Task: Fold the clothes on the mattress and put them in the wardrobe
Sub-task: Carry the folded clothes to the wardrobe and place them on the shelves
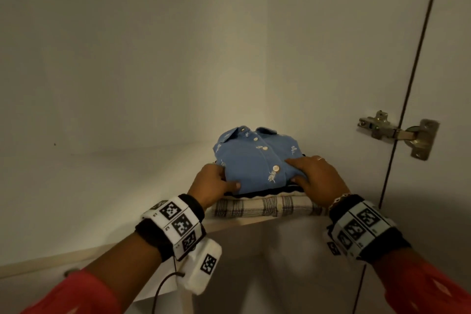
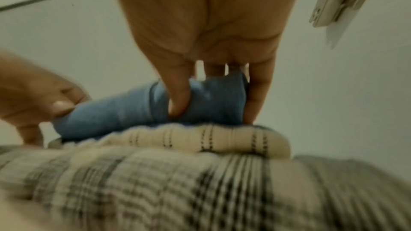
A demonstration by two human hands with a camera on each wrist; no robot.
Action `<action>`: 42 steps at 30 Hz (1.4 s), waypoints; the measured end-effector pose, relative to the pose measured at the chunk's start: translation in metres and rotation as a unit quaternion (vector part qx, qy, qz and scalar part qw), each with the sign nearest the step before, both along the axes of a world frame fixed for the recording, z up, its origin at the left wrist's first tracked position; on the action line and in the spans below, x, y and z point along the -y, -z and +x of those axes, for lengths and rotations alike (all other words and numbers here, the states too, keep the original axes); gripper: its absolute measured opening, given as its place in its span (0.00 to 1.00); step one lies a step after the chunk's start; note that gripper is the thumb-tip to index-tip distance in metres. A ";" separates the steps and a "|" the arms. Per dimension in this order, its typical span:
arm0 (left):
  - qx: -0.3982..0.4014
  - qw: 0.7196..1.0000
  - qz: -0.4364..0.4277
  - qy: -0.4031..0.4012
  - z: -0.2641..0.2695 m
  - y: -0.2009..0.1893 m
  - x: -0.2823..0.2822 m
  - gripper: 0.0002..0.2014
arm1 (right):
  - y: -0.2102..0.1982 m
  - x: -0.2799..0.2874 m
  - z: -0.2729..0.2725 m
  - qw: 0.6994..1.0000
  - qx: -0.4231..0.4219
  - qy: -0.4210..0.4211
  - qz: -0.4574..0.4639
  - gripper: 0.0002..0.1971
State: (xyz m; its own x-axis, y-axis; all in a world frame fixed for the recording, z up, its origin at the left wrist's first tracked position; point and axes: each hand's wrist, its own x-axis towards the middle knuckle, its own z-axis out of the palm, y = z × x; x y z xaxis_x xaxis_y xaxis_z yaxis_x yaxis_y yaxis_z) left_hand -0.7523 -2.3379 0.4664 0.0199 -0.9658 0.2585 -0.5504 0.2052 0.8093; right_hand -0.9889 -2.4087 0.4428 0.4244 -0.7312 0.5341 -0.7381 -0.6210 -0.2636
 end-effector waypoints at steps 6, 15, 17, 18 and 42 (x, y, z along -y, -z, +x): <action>0.084 0.994 -0.031 -0.066 0.009 -0.019 0.002 0.06 | -0.003 -0.019 0.018 0.993 0.030 0.029 -0.113 0.17; 0.066 0.985 0.102 0.119 0.011 0.027 0.002 0.46 | 0.050 -0.009 0.010 0.978 -0.094 0.049 -0.182 0.43; 0.118 0.981 0.105 0.115 0.003 0.029 0.015 0.43 | 0.046 0.003 0.004 0.976 -0.088 0.051 -0.191 0.28; 0.126 0.980 0.105 0.116 -0.002 0.030 0.020 0.42 | 0.043 0.007 0.000 0.977 -0.082 0.064 -0.185 0.24; -0.137 0.990 -0.034 0.011 -0.002 0.026 0.023 0.18 | 0.039 0.000 0.023 0.971 0.060 0.129 -0.194 0.26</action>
